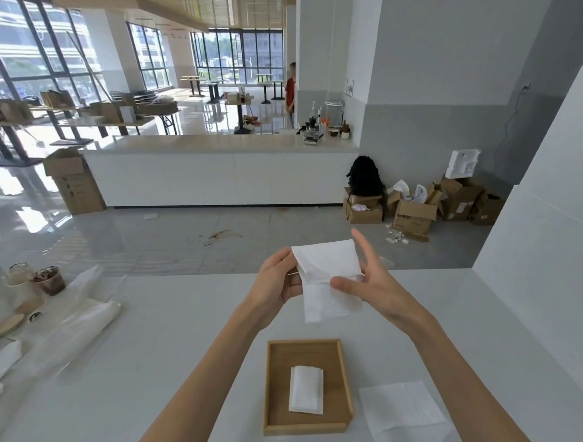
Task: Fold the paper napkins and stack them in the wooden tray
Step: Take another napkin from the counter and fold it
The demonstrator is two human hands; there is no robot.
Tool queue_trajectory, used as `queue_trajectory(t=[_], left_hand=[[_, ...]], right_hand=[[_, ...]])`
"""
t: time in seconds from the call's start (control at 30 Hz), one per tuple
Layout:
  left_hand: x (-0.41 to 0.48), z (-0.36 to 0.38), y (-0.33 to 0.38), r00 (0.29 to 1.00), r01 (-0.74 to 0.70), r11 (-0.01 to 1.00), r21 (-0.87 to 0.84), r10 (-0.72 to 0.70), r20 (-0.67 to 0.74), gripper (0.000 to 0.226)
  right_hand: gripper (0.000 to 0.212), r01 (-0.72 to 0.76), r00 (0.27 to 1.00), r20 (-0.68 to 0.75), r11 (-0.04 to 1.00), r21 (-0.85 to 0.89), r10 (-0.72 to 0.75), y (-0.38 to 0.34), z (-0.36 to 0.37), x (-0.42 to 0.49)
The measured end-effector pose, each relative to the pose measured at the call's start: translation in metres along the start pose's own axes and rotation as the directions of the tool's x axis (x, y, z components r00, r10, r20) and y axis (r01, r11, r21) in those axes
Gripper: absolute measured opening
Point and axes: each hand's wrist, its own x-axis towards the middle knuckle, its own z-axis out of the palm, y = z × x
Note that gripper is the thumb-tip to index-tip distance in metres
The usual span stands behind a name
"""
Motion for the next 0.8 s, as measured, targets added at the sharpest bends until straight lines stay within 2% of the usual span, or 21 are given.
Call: queue_trajectory(t=[0.1, 0.17, 0.27, 0.37, 0.53, 0.63, 0.8], left_hand=[[-0.002, 0.000, 0.003, 1.000, -0.013, 1.000, 0.018, 0.013, 0.021, 0.036], [-0.003, 0.001, 0.004, 1.000, -0.023, 0.999, 0.028, 0.023, 0.020, 0.035], [-0.004, 0.000, 0.004, 0.998, -0.060, 0.997, 0.050, 0.061, -0.016, 0.028], [-0.005, 0.000, 0.005, 0.992, -0.120, 0.986, 0.119, 0.123, -0.023, 0.024], [-0.003, -0.001, 0.004, 0.981, -0.163, 0.960, 0.229, 0.181, -0.064, 0.027], [-0.003, -0.001, 0.004, 0.977, -0.180, 0.942, 0.284, 0.204, -0.056, 0.030], [-0.003, 0.001, 0.007, 0.983, -0.169, 0.954, 0.248, 0.182, -0.029, 0.030]], right_hand=[[0.116, 0.104, 0.994, 0.025, 0.990, -0.096, -0.102, 0.002, 0.007, 0.001], [0.105, 0.146, 0.989, -0.009, 0.981, -0.126, -0.148, 0.001, 0.010, 0.002], [0.076, 0.175, 0.980, -0.062, 0.969, -0.173, -0.188, -0.002, 0.010, 0.000], [0.050, 0.207, 0.973, -0.056, 0.956, -0.208, -0.223, 0.000, 0.004, 0.000], [0.021, 0.223, 0.969, -0.070, 0.958, -0.179, -0.238, -0.001, -0.001, -0.004], [0.014, 0.211, 0.967, -0.114, 0.965, -0.153, -0.229, 0.001, -0.004, -0.004], [0.015, 0.180, 0.954, -0.227, 0.980, -0.088, -0.196, -0.003, -0.007, -0.007]])
